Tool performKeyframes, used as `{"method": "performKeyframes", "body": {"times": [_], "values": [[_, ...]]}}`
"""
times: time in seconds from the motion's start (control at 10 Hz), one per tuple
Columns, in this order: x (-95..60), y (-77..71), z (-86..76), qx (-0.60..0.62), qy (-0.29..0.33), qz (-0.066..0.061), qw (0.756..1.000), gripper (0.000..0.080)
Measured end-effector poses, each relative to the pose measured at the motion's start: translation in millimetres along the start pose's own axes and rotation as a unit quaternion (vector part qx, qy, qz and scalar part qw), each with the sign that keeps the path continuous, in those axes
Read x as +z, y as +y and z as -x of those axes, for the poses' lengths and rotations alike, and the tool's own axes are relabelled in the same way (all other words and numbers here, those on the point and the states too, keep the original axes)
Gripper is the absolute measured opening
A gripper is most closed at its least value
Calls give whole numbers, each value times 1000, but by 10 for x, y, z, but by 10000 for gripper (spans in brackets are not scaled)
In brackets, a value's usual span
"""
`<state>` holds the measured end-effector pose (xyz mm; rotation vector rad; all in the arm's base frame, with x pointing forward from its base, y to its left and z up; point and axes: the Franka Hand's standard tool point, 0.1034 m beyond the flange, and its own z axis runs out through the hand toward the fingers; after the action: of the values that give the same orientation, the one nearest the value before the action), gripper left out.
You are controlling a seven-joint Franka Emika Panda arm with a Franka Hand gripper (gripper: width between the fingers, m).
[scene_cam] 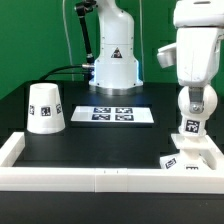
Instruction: Assemble lamp
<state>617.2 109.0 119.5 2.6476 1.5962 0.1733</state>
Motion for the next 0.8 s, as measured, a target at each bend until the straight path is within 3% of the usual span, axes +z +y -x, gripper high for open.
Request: {"method": "performKeyframes", "body": {"times": [0.2, 0.4, 0.8], "values": [[-5, 10, -10, 102, 10, 9, 995, 577], [-15, 26, -11, 189, 13, 10, 982, 579], [-27, 78, 24, 351, 17, 13, 936, 579]]}}
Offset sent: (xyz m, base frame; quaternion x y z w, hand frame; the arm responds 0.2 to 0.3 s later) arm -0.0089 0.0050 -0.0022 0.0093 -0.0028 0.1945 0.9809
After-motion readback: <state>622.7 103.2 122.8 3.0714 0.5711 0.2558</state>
